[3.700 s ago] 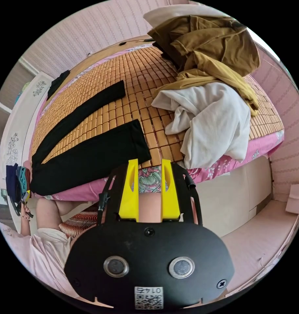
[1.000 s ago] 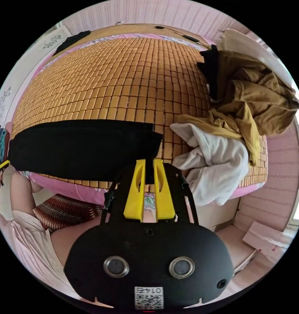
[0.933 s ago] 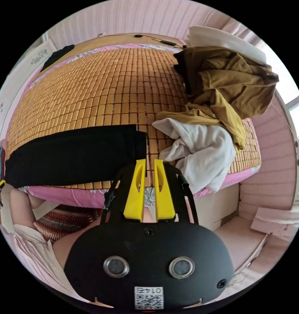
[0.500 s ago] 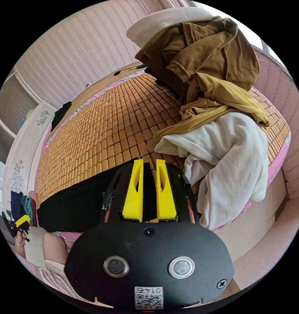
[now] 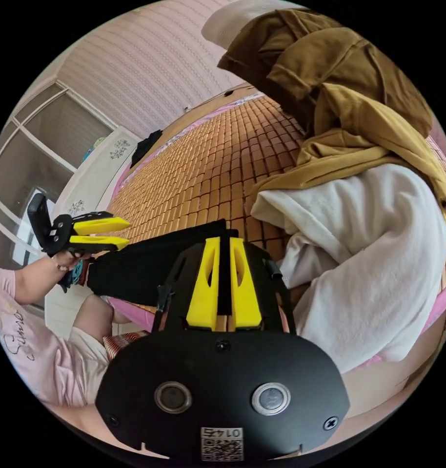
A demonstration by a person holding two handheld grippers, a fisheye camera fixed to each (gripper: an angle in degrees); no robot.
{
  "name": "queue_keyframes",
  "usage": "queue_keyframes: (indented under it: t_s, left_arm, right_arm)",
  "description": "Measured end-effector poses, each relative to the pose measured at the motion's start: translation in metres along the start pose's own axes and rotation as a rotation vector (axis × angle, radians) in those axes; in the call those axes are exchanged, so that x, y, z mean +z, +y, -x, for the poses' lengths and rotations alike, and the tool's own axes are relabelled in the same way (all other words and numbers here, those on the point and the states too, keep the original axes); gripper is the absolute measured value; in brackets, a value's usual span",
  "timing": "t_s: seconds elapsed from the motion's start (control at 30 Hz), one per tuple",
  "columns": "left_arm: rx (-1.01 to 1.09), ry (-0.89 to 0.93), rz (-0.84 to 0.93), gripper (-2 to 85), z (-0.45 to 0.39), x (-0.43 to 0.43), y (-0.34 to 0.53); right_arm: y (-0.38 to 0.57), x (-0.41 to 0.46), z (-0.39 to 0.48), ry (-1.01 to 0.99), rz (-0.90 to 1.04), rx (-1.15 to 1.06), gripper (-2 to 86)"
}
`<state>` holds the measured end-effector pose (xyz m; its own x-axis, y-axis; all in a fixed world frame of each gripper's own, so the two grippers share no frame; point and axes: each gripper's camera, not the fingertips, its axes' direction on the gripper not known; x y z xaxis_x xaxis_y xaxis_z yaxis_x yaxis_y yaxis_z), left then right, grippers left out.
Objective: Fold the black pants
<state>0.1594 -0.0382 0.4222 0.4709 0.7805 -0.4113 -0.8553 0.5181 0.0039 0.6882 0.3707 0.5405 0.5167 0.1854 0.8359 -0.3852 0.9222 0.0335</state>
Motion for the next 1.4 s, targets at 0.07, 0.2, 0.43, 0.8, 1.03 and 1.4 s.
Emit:
queue_keyframes:
  t_s: [0.07,0.2,0.43,0.8,1.03,1.4]
  left_arm:
    - [0.042,-0.007,0.051,8.8,-0.006,0.018,-0.018]
    - [0.106,-0.012,0.198,7.1,-0.013,0.062,-0.044]
    - [0.019,0.109,0.152,-0.5,-0.003,0.042,-0.071]
    - [-0.063,0.146,0.201,-1.0,0.027,0.066,-0.097]
    - [-0.055,0.153,0.256,-1.0,0.030,0.100,-0.116]
    - [0.005,0.129,0.153,-1.0,0.036,0.067,-0.151]
  right_arm:
    - [-0.004,-0.007,-0.003,0.004,0.004,0.006,1.7]
    - [-0.009,-0.030,-0.012,-0.036,-0.035,0.009,0.8]
    - [-0.011,-0.072,-0.034,-0.123,-0.118,0.012,0.7]
    - [-0.043,-0.089,-0.049,-0.104,-0.108,0.007,2.7]
    - [-0.052,-0.098,-0.077,-0.089,-0.032,0.057,4.4]
    - [-0.051,-0.128,-0.115,-0.223,-0.010,0.026,0.3]
